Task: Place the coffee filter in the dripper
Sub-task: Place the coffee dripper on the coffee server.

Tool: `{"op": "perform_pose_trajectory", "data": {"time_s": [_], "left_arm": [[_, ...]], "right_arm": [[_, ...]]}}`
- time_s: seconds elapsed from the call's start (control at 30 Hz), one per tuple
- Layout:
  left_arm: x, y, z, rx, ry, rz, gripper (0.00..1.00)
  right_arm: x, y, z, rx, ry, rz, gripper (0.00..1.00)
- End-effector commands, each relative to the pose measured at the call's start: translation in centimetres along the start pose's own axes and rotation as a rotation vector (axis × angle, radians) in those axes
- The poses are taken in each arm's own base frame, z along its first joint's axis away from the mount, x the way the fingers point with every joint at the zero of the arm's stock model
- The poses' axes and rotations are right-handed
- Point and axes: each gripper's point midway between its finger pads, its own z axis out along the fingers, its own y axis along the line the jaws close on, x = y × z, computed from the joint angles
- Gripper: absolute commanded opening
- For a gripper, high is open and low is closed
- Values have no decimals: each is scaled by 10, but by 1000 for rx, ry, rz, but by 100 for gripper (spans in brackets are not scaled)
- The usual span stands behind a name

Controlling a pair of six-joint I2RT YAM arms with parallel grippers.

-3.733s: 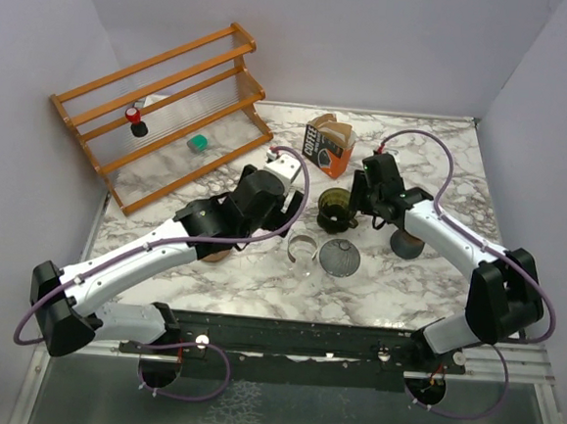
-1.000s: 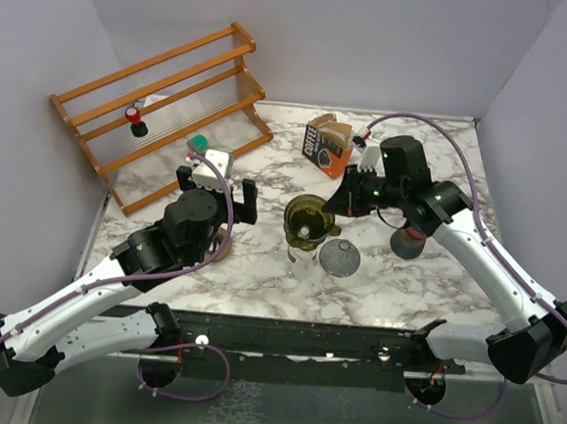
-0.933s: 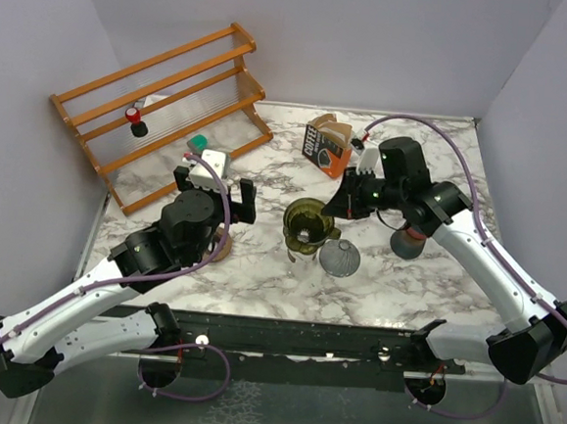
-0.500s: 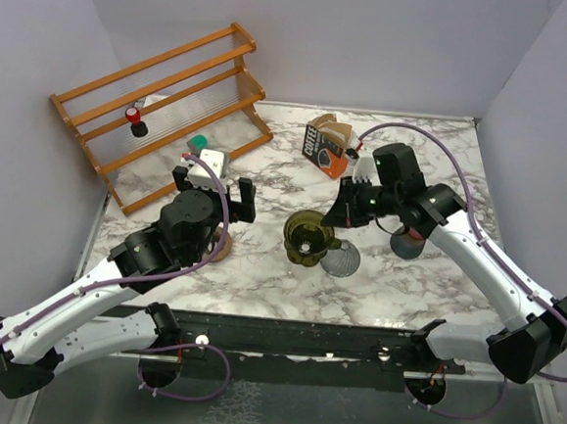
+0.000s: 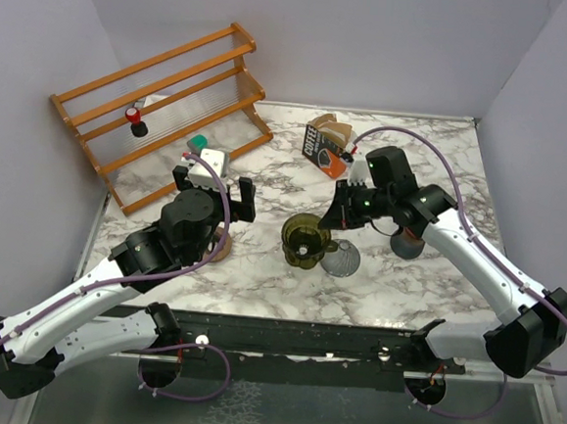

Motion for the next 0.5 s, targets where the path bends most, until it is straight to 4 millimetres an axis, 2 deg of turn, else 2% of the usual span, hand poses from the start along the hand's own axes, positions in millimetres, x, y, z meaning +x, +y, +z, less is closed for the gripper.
{"op": "perform_pose_trajectory", "data": {"time_s": [0.0,0.33,0.47], "left_arm": [[1,3,2,-12,-7,-1,99],[1,2,2,-9,-8,-2,99],[1,2,2,-8,-8,-2,99]], "right_arm": [[-6,0,6,2,-22,-4,1],[-7,-17,6,90,-39,-1,1],[-7,-17,3,99,-43,-5,1]]}}
